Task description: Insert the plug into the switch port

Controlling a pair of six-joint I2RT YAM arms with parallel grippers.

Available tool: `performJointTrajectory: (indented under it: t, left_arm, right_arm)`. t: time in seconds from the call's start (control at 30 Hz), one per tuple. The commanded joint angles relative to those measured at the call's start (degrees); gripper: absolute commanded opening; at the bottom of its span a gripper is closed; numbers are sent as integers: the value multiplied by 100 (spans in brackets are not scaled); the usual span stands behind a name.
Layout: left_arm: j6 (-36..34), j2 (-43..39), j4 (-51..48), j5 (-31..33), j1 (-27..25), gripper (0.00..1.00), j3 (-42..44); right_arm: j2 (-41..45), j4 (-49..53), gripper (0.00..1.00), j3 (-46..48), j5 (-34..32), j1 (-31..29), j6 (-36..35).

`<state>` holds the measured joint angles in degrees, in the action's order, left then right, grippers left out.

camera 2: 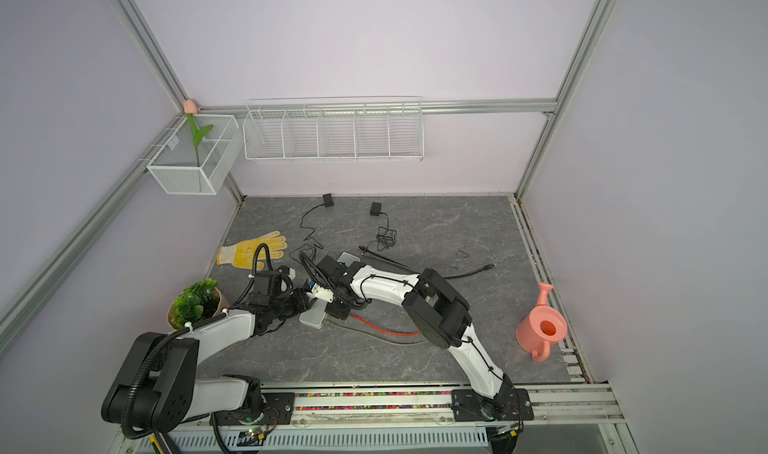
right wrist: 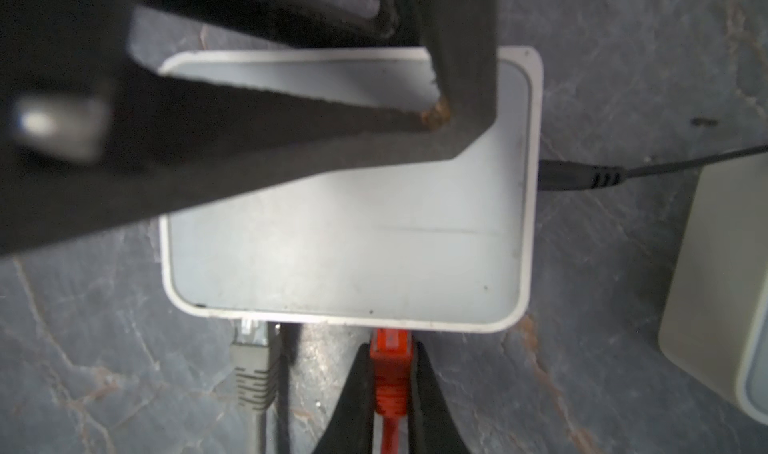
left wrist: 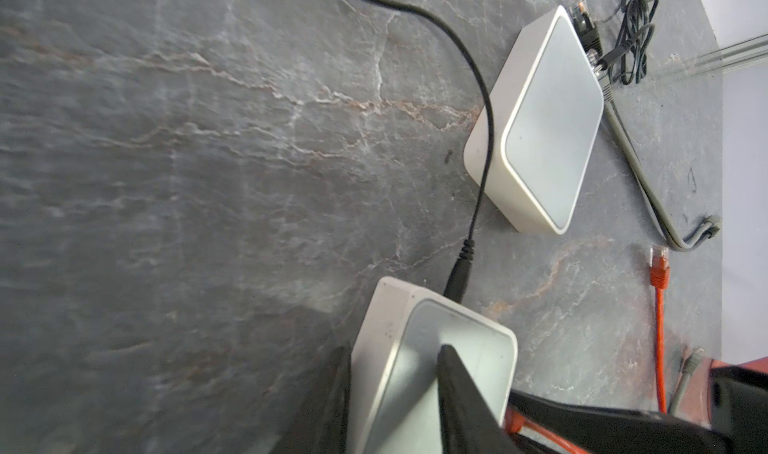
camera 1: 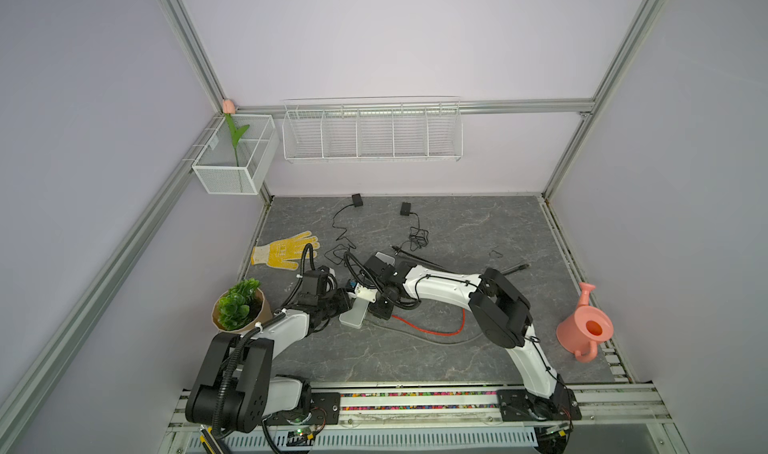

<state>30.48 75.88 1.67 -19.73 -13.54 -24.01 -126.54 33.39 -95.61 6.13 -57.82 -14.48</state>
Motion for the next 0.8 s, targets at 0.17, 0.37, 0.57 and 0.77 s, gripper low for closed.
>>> performJointTrajectory:
  t: [0.17, 0.37, 0.57, 0.77]
  left_arm:
    - [11, -91, -459, -1217, -479, 33, -34]
    - [54, -216, -528, -1078, -309, 34, -41]
    - [94, -101, -495, -864, -281, 34, -69]
    - [186, -425, -596, -513, -173, 36, -16]
  right_arm:
    - [-25, -2249, 7, -411, 765, -135, 97]
    - [290, -2214, 12, 236, 586, -89, 77]
    - [710, -2155, 27, 870, 255, -76, 95]
    - [1173, -1922, 33, 1466, -69, -39, 103]
